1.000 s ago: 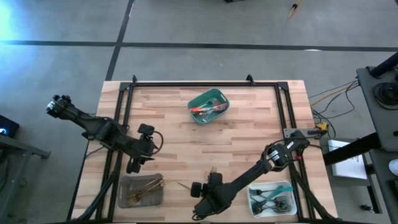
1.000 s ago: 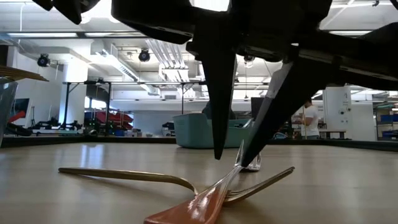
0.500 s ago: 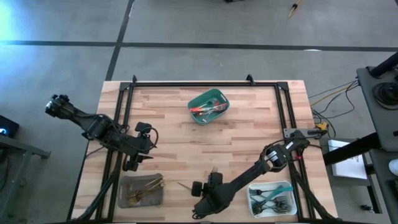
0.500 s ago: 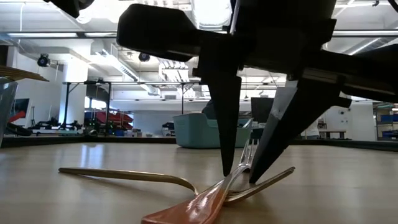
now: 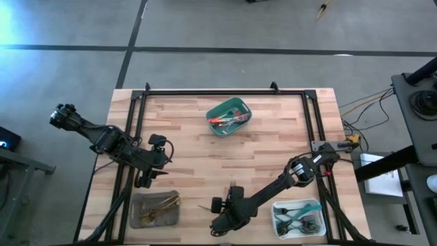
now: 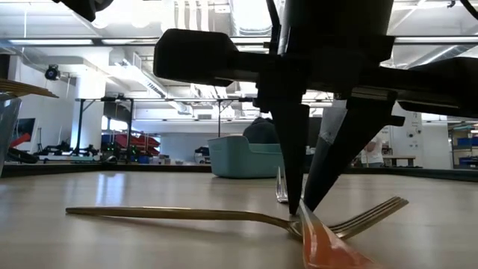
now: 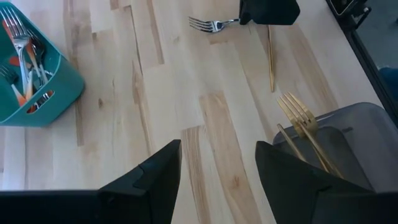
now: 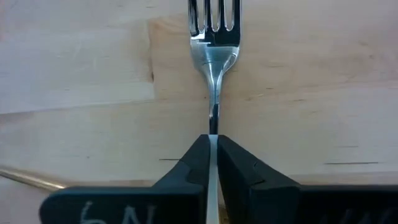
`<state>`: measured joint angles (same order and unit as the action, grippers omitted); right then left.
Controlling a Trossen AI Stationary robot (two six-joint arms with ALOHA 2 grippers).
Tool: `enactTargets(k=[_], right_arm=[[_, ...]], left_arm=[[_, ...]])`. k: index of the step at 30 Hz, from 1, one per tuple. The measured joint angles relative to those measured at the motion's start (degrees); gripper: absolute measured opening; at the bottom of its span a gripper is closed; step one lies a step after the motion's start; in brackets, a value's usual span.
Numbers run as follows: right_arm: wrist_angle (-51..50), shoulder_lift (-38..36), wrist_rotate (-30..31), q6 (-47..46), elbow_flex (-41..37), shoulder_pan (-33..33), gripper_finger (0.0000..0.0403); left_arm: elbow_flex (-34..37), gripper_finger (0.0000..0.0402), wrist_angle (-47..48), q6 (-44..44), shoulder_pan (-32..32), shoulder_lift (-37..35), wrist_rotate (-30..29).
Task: Sort silverware by color (type)
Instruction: Put the orange fork into the green bin
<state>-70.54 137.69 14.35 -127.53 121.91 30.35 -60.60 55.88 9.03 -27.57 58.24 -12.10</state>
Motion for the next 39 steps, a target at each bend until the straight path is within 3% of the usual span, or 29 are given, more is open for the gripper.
enactTargets(k=[8,20,29,39], right_arm=[[-0.6,-0.2,1.2,1.6,1.6,0.0,0.001],[-5.7,-1.1,20.1,11.7,12.3,-1.0,0.0009],[-11.4,-7.2,23.9,32.5,12.7,-6.7,0.0009],[-14.4,-16.7,24.8,77.5,12.8,-19.9,0.0009]], left_arm=[[0.0,0.019,0.0,-1.0,0.0,0.0,0.0],[0.0,0.019,1.3,-1.1,0.0,-0.1,0.0],[0.0,0.019,1.1,-1.3,0.0,-0.2,0.0],[0.0,0.019,0.1,-1.6,0.0,0.0,-0.3]])
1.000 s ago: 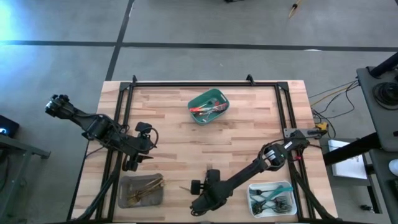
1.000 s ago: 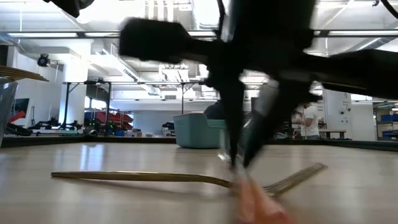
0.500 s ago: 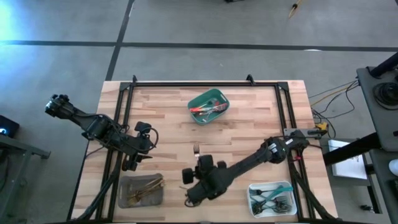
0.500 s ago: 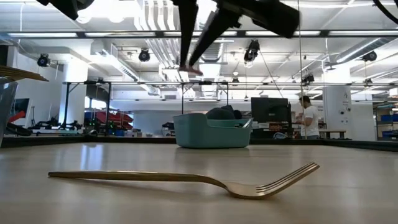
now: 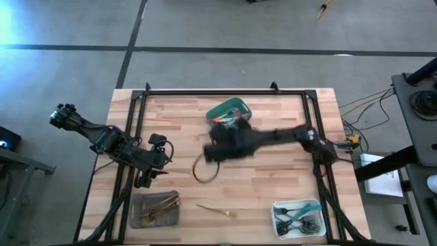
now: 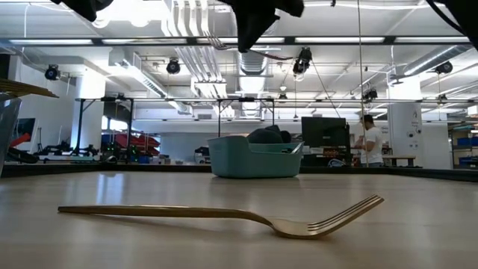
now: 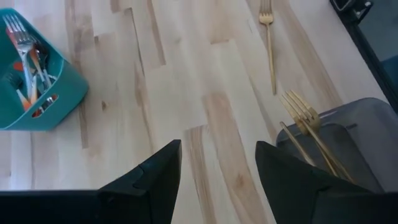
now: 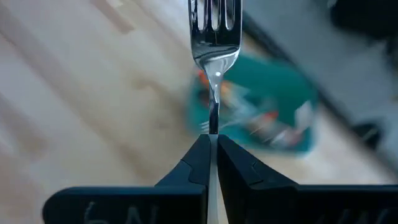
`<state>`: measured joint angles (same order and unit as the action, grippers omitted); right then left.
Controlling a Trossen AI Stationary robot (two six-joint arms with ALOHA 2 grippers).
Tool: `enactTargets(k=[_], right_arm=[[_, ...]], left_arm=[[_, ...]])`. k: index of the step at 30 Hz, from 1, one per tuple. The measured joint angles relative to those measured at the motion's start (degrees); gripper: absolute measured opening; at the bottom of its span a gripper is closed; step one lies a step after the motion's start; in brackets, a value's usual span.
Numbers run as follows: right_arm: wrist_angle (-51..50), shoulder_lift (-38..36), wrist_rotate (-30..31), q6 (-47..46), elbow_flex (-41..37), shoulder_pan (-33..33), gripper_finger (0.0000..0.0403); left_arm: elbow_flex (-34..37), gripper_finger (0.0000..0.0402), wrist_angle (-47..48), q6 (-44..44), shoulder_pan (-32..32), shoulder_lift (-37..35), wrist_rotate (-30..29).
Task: Sort silverware by color (type)
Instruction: Put the orange fork into the green bin
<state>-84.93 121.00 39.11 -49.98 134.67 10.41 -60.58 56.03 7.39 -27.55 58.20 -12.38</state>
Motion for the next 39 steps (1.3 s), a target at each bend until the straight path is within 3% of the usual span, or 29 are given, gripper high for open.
enactTargets(k=[5,8,12,15,19,24,29,34,39], right_arm=[[-0.2,-2.6,-0.9,29.4,0.0,-8.2,0.0009],[-0.2,-3.1,-5.1,46.2,0.0,-13.0,0.0009],[-0.1,-2.7,-13.8,60.4,-0.1,-19.3,0.0009],[0.0,-1.3,-15.6,67.8,-0.2,-23.5,0.0009],[0.2,1.1,-16.7,73.7,-0.2,-28.1,0.0009],[1.4,5.0,-23.3,80.9,-0.2,-30.7,0.0009],[2.1,8.5,-23.8,89.3,-0.2,-30.5,0.0009],[3.1,9.7,-24.0,82.4,-0.2,-31.2,0.002],[0.8,9.6,-27.6,75.5,-0.2,-31.0,0.0062]], left_arm=[[0.0,0.019,0.0,2.7,0.0,0.2,-2.1],[0.0,0.019,0.0,5.4,0.0,0.3,-5.0],[0.0,0.019,-0.1,9.9,0.3,0.3,-15.6],[-0.1,0.019,-0.1,13.9,0.4,0.2,-22.7],[-0.6,0.019,-0.5,20.5,0.4,0.4,-28.8],[-0.6,0.019,-0.5,28.7,0.4,0.7,-30.8],[-0.6,0.019,-0.7,34.6,0.4,1.4,-31.6],[-0.6,0.019,-0.9,37.7,0.4,2.7,-31.7],[-0.6,0.019,-0.9,38.2,0.4,4.5,-30.3]])
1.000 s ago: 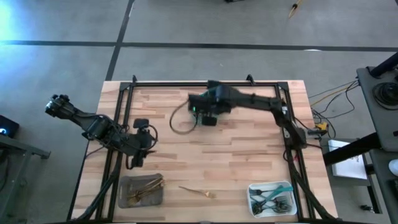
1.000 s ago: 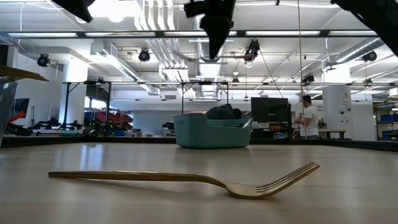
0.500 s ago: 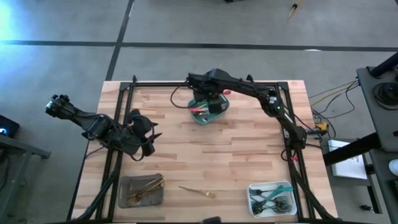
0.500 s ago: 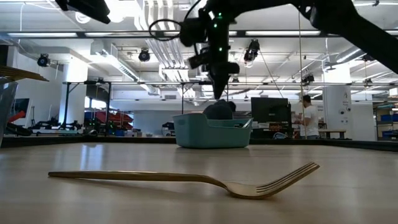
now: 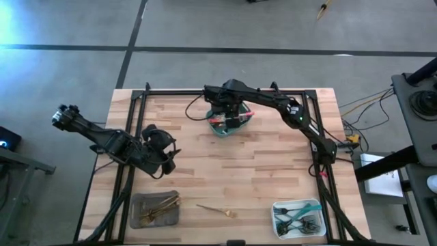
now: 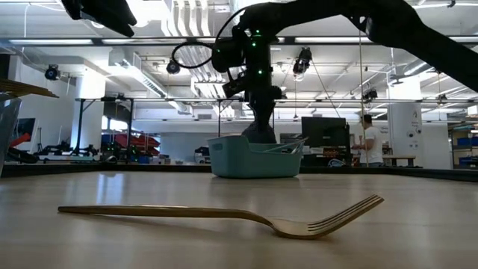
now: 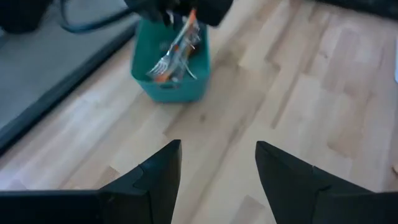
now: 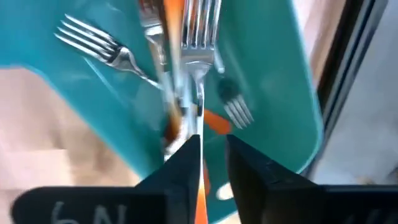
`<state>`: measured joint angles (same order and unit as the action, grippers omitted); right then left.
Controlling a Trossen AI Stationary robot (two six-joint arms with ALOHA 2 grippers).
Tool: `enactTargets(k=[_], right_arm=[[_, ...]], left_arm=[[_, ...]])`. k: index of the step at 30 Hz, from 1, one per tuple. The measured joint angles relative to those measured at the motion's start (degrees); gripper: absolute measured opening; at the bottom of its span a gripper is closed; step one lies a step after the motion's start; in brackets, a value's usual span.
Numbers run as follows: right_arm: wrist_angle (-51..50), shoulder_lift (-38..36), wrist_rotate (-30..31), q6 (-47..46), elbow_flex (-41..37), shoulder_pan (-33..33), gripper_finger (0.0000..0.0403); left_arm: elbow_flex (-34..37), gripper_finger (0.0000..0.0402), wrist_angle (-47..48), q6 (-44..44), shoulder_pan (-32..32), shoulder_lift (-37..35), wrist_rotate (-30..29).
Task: Sort silverware by color (type)
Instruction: Put the orange fork into the green bin, then put the gold fork into the black bin
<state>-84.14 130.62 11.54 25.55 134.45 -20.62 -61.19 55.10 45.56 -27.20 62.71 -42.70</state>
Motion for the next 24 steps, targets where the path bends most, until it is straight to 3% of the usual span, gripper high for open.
enactTargets(k=[7,14,24], right_arm=[[-6.1,-2.8,-1.8,-15.6,-0.1,2.0,0.0102],[-5.8,-7.0,-19.0,-31.2,-0.1,6.7,0.0093],[-5.9,-7.3,-20.6,-37.5,-0.3,24.0,0.0086]], left_arm=[[0.0,0.019,2.1,-0.4,-0.5,0.8,9.3],[0.0,0.019,3.0,-6.0,-4.3,0.2,16.4],[0.1,0.019,9.4,-8.0,-10.7,0.0,16.3]])
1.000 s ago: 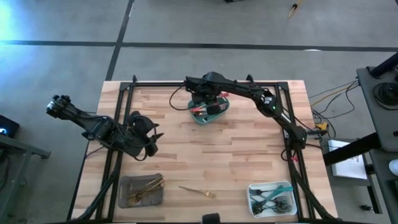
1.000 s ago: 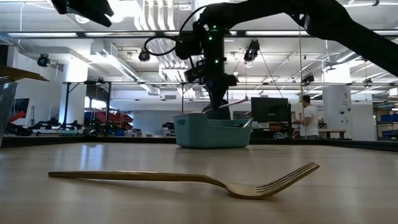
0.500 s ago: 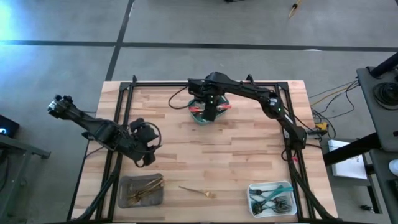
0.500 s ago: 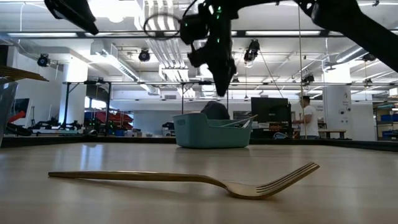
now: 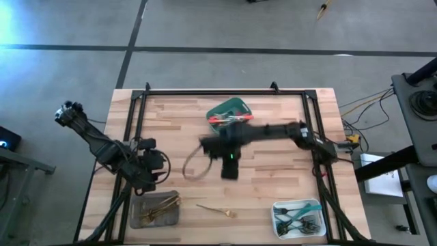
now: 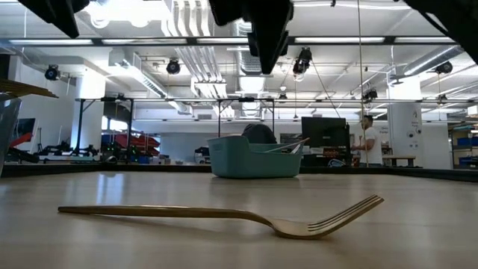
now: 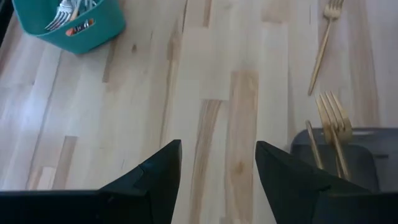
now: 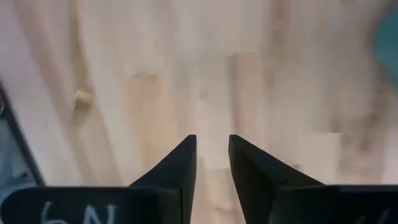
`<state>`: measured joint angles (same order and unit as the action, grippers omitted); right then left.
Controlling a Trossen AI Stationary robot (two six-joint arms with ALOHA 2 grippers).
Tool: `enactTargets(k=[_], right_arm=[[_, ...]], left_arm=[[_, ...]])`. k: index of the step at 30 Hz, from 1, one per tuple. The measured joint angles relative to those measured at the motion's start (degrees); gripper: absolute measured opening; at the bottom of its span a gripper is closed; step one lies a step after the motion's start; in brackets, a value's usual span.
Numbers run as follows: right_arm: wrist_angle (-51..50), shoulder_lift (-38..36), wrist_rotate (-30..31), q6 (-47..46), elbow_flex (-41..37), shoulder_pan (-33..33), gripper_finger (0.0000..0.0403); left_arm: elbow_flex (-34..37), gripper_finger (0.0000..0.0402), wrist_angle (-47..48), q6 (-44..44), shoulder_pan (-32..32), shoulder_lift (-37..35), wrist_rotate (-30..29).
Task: Sort silverware by color (type)
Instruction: Put the gold fork into the black bin
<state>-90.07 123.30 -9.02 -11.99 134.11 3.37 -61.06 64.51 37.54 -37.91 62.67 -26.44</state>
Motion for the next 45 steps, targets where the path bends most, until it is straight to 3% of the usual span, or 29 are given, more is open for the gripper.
enactTargets(k=[6,13,18,22,26,35,39,45], right_arm=[[1.4,0.4,0.4,-1.3,-0.5,10.0,0.0087],[4.7,0.5,3.0,-16.8,-0.6,18.8,0.0074],[5.1,0.5,4.7,-24.8,-0.6,23.5,0.007],[4.3,0.5,4.6,-26.0,-0.6,26.6,0.0072],[0.9,0.2,4.6,-26.0,-0.6,28.9,0.0071],[0.1,-1.8,4.6,-23.1,-0.5,32.3,0.0071],[0.1,-2.3,4.7,-21.8,-0.5,33.0,0.0067],[0.1,-2.5,5.1,-21.1,-0.5,33.3,0.0064]], left_arm=[[0.0,0.019,0.2,-3.5,-2.6,-0.5,0.0],[0.1,0.019,-3.6,-10.8,-3.0,-0.4,0.0],[0.1,0.019,-10.0,-13.2,-3.0,-0.4,0.0],[1.2,0.019,-20.5,-12.8,-3.0,1.3,-0.5],[3.3,0.019,-33.2,-13.2,-3.0,5.9,-1.5],[3.7,0.019,-49.9,-14.1,-3.0,23.6,-1.4],[3.7,0.019,-54.7,-15.0,-2.9,29.3,-1.1],[3.7,0.019,-60.6,-9.2,-2.8,35.0,-1.6]])
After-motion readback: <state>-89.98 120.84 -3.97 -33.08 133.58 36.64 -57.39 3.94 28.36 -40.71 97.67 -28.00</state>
